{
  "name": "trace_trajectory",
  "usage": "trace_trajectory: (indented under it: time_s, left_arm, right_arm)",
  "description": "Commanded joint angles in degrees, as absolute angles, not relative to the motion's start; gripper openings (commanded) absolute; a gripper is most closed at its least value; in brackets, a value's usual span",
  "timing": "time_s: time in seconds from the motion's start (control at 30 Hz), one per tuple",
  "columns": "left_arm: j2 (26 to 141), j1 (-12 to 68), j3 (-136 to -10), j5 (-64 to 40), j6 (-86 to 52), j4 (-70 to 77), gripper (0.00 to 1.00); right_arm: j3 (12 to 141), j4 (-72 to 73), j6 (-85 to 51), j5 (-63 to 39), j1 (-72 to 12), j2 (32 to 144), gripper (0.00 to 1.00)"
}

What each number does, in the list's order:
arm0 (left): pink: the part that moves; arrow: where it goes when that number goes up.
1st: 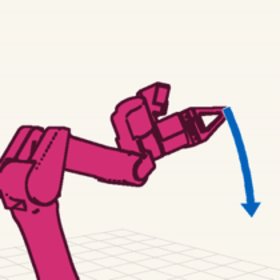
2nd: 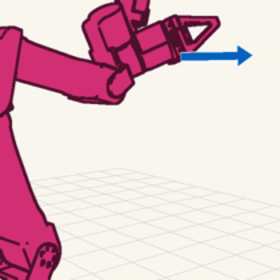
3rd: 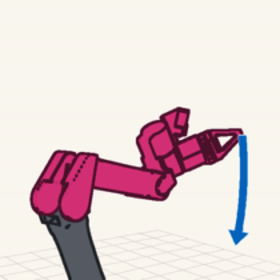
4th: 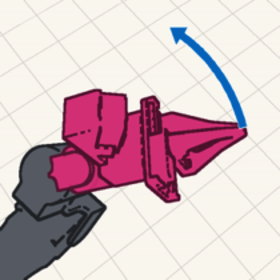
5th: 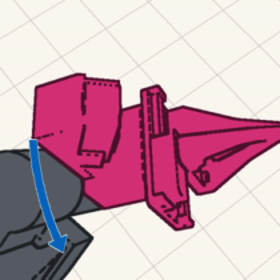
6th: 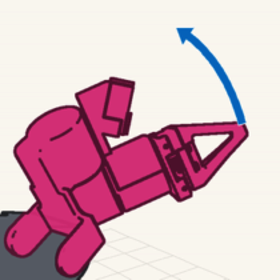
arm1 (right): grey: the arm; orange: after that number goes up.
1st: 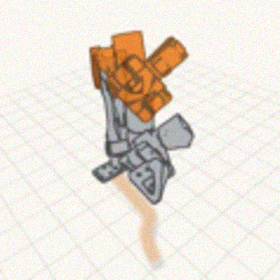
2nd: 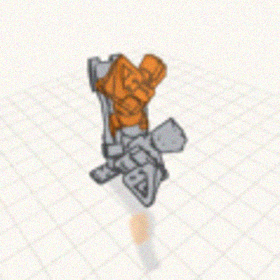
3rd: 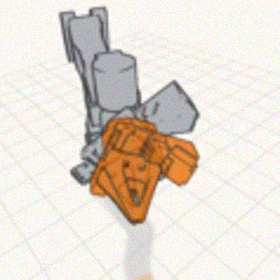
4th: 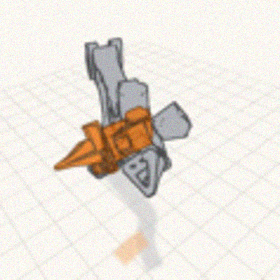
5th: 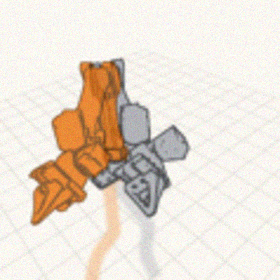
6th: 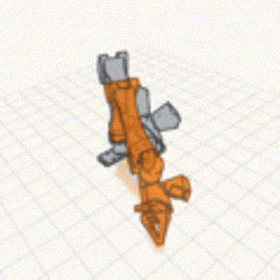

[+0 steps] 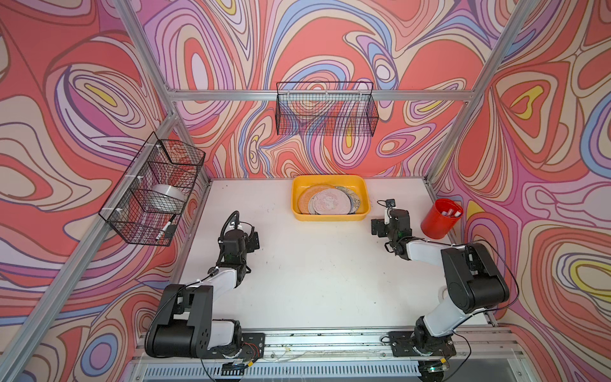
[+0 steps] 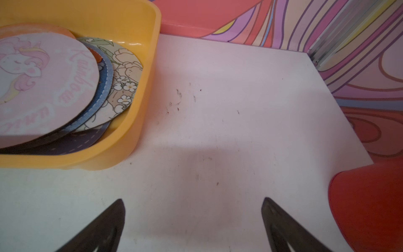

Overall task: Put the coasters into the storage box
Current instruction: Reset both arms

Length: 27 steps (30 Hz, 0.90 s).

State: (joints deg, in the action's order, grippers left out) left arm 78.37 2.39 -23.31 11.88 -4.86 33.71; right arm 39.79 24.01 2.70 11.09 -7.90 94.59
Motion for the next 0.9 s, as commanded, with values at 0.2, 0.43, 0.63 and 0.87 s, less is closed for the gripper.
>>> trace_trajectory:
  time_s: [0.2,0.43,0.63,0.87]
  left_arm:
    - [85.44,1.32,-20.53,10.46,-3.20,50.36,1.00]
    - [87.69,1.34,-20.14,10.72,-3.33,52.87,1.00]
    - [88.10,1.40,-20.13,11.06,-3.42,53.53,1.00]
    - [88.11,1.51,-20.35,11.13,-3.38,53.17,1.00]
  right_arm:
    - [33.05,41.39,3.04,7.51,-4.98,95.47,0.98]
    - [29.62,47.89,0.03,4.42,-1.76,95.98,0.98]
    - [26.57,55.12,-0.53,2.79,-0.46,98.12,0.98]
    - [26.72,55.09,-0.62,2.67,-0.48,98.17,0.99]
